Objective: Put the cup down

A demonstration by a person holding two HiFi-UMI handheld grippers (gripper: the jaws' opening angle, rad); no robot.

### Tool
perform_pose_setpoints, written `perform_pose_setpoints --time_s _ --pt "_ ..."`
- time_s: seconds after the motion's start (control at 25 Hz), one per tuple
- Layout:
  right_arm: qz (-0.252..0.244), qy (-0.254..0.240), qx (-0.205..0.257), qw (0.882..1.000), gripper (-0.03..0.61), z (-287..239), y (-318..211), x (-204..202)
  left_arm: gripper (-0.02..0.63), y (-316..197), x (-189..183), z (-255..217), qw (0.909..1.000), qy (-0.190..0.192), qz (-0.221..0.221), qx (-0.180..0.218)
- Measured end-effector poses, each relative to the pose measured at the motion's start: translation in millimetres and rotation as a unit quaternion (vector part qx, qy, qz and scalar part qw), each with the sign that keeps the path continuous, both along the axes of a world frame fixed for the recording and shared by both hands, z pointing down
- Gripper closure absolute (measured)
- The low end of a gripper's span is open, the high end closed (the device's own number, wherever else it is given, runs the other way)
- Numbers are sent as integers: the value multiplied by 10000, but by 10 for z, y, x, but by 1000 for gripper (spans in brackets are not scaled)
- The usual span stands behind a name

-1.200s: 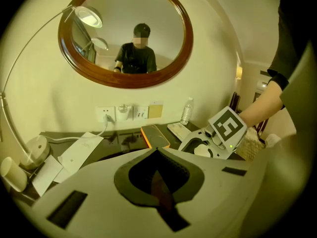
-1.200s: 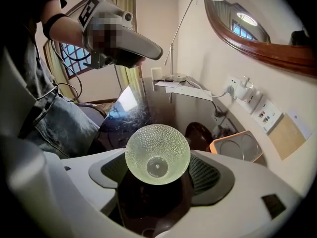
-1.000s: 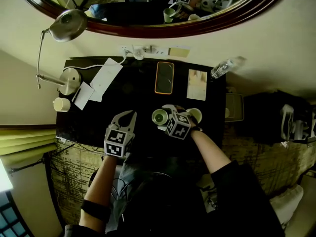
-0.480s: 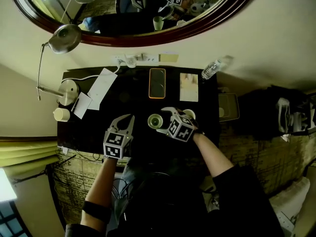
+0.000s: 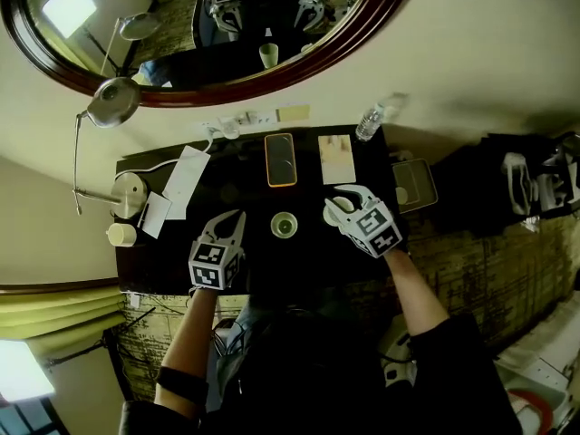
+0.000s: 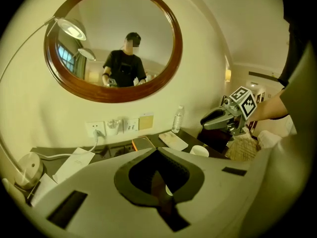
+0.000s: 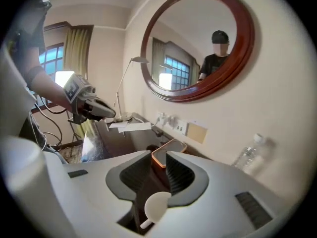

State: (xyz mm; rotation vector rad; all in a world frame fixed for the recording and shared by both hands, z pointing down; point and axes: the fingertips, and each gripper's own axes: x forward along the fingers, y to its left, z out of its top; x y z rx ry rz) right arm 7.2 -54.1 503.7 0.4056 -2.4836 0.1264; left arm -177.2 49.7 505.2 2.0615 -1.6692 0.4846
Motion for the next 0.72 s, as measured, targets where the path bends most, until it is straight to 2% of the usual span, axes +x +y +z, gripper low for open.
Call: perform_pose_setpoints --time_s 0.16,0.28,0.44,0.6,0.72 --pt "787 -182 -20 9967 560 -35 -88 419 614 -45 48 -98 9998 42 161 67" --pt "1329 -251 -114 9907 565 23 -96 753 614 -63 60 -120 9996 135 213 123" --pt "2062 -502 -273 9768 565 33 -101 1095 614 -77 68 -130 9991 159 356 146" --pt "2436 -528 -377 9677 565 99 -68 1324 614 -72 102 -124 9985 164 511 127" --pt "2608 -503 -482 9629 563 199 -37 1440 614 -89 219 -207 9965 141 792 246"
